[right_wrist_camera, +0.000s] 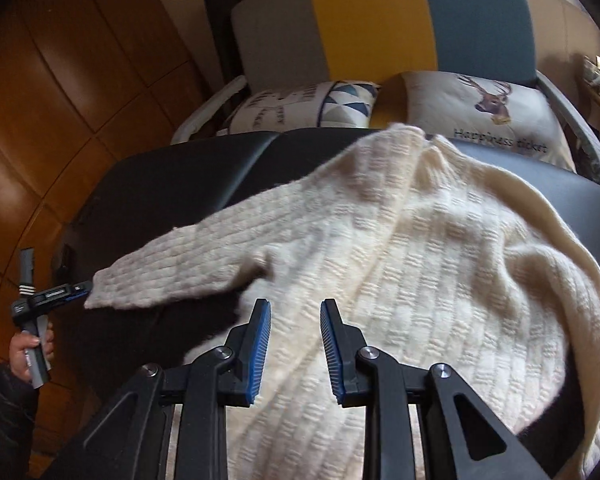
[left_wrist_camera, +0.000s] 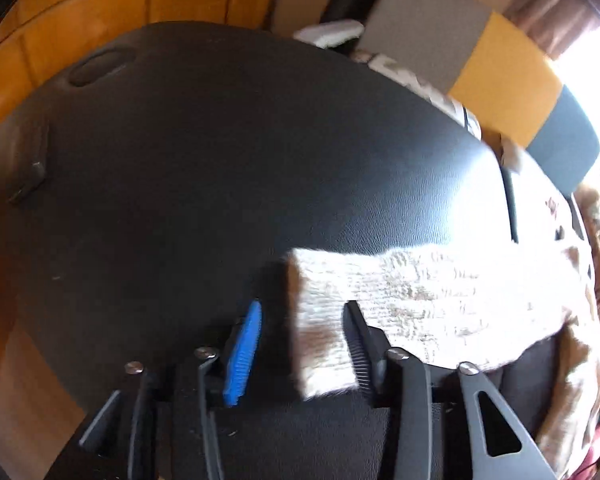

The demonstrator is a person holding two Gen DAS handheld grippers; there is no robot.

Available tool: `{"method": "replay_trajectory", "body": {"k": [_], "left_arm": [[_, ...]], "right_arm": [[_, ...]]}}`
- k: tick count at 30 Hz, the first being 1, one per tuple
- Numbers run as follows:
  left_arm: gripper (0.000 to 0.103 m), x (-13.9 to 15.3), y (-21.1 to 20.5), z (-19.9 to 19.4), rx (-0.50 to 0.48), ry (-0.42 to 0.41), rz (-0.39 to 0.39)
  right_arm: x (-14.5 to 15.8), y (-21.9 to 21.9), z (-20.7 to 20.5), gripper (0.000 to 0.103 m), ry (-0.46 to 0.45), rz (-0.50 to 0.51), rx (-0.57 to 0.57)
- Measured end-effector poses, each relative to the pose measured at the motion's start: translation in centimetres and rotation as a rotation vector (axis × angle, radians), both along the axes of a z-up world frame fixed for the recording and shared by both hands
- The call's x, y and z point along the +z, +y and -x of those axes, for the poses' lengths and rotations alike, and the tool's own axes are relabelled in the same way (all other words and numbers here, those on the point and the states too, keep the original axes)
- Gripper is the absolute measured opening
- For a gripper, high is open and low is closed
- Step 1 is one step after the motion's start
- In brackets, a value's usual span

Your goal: Fold clothes

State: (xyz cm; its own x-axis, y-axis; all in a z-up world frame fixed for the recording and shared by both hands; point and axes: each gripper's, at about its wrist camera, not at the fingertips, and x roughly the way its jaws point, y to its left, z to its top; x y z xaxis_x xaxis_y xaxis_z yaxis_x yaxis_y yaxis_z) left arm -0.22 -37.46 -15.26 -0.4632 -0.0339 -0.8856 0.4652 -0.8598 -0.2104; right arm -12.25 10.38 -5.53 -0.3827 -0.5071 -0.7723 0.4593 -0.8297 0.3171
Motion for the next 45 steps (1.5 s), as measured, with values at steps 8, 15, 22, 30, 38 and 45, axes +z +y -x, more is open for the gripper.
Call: {"method": "replay_trajectory", "body": {"k": [8,15,22,30,38,45], "left_arm": [[0.01,0.6,1.4,0.3,-0.044,0.095,0.012],[0.009,4.9,-0.8,-0.7,0.089,0.295,0.004],[0.01,7.3,-2.7,-1.0,0.119,0.405,0.052],[0.01,7.9,-5.0,1.7,0.139,0.333,0.108],[0.017,6.0,-8.0,2.9,0.23,0.192,-0.003],[0.019,10.2,-5.7,1.0,0.15,0.292,-0.01]], "right_arm": [[-2.3,-7.9,3.3,0.026,0.013,-0.173,0.112],[-4.9,-10.1,9.1,0.026,-0.079,-0.213,0.004],[-7.6,-13.4,11.4,0.026,-0.105,-0.236,-0.011],[-7.8,-15.1,13.0,0.026,-0.131,-0.177,-0.106],[-3.3,-11.2,11.0,0.026,-0.086,0.048,-0.092],[-1.5,0.7,10.3,0.027,-0.033,-0.012,-0.215]]}}
